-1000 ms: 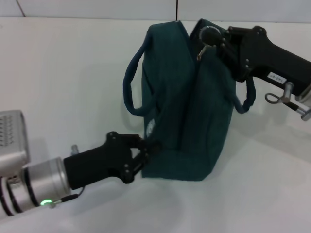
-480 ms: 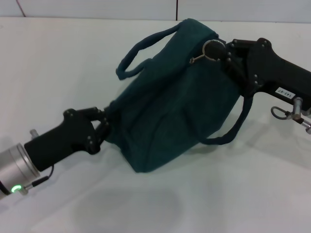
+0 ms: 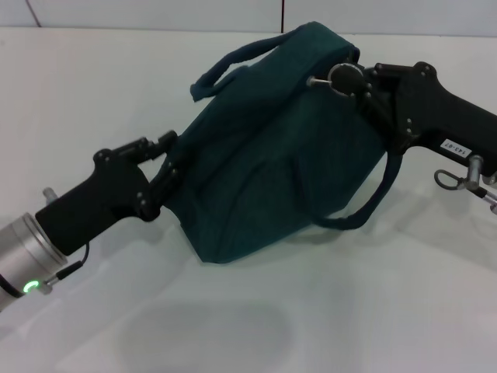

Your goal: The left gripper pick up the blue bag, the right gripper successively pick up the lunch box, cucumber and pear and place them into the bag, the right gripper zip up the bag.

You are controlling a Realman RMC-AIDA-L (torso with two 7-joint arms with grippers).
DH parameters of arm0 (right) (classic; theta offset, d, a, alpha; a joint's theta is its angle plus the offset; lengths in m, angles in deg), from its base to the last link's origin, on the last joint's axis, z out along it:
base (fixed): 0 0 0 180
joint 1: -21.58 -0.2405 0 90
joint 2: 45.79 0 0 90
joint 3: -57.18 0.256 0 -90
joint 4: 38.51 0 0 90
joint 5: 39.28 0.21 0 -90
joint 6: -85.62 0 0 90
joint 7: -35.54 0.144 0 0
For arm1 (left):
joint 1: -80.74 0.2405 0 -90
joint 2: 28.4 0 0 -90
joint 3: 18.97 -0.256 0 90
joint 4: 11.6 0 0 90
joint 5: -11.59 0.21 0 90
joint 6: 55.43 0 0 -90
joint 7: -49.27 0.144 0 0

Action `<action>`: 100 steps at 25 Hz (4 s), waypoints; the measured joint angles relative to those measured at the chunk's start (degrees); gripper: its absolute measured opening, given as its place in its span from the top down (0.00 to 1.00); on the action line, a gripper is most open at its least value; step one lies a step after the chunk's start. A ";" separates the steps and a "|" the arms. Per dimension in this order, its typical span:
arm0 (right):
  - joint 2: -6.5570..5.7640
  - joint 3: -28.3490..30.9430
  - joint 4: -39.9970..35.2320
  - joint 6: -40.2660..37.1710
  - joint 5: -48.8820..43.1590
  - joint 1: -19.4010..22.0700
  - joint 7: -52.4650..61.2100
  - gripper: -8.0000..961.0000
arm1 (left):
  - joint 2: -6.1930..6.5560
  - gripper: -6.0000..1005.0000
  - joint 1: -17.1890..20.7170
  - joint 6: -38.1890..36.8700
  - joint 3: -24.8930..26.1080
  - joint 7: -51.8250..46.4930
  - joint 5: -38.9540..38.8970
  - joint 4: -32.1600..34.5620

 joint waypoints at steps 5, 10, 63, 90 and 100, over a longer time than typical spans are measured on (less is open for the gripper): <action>0.03 -0.15 0.08 0.00 0.01 0.08 -0.43 0.98 | -0.31 0.71 -0.40 -2.76 2.07 0.84 -0.20 0.02; 0.03 -0.15 0.09 -0.14 0.08 0.44 -0.43 0.98 | -0.37 0.54 -1.53 -4.74 2.14 1.00 -0.25 -0.08; 0.21 0.12 0.26 0.48 0.51 0.63 -1.92 0.98 | -0.79 0.83 -5.86 -3.02 1.54 -5.83 3.74 -3.87; 0.07 3.37 0.81 0.65 3.66 3.34 -1.91 0.98 | 3.26 0.94 -6.87 -11.47 0.78 -6.11 18.55 5.07; 0.01 3.38 2.42 4.84 4.76 3.68 -1.91 0.98 | 4.53 0.94 -5.77 -14.73 1.10 -6.25 18.66 7.23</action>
